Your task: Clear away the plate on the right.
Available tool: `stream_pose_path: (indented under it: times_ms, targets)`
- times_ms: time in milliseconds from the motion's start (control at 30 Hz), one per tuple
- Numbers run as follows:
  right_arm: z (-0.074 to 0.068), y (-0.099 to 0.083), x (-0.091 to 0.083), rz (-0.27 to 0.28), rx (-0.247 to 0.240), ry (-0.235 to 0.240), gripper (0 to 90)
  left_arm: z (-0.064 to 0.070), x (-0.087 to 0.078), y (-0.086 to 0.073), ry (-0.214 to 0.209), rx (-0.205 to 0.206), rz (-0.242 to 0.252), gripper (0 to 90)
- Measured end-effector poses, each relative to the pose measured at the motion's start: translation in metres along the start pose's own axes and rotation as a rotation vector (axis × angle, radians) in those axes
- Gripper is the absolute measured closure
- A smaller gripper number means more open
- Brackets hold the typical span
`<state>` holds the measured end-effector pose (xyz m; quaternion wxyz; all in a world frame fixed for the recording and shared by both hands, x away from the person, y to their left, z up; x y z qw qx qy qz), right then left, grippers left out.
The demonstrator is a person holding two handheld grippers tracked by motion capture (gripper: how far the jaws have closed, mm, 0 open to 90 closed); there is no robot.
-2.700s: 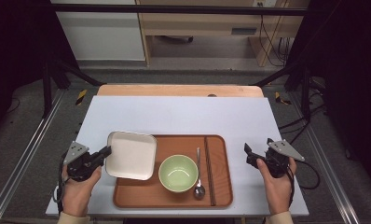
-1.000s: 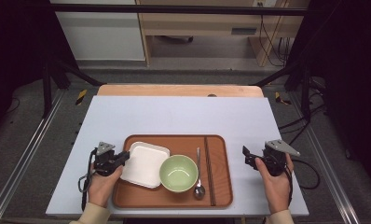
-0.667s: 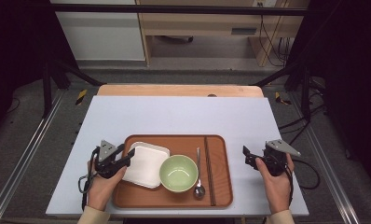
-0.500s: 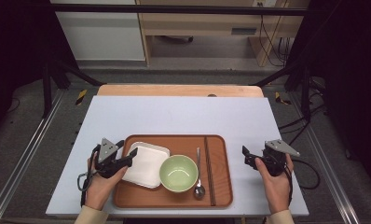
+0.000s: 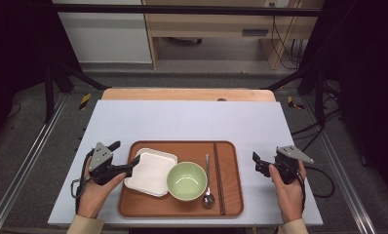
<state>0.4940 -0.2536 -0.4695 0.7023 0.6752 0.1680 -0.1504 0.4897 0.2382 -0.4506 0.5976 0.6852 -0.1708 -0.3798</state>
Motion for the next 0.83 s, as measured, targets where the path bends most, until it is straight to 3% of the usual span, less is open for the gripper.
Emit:
stream_pose_path:
  times_ms: [533, 833]
  targets:
    - [0.001, 0.000, 0.002, 0.044, -0.004, -0.006, 8.4, -0.035, -0.029, -0.006, 0.035, -0.033, 0.073, 3.7]
    - [0.004, 0.000, 0.003, 0.046, -0.001, -0.017, 7.1, -0.044, -0.041, -0.006, 0.055, -0.052, 0.107, 3.3]
Point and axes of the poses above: each handheld gripper's, and its own axes: x roughly forward along the jaws, y roughly out of its top, z roughly to its right, the point moved 5 cm from there along x, roughly forward along the jaws, and after that the axes turned 13 degrees about -y, right-handed, at the moved point
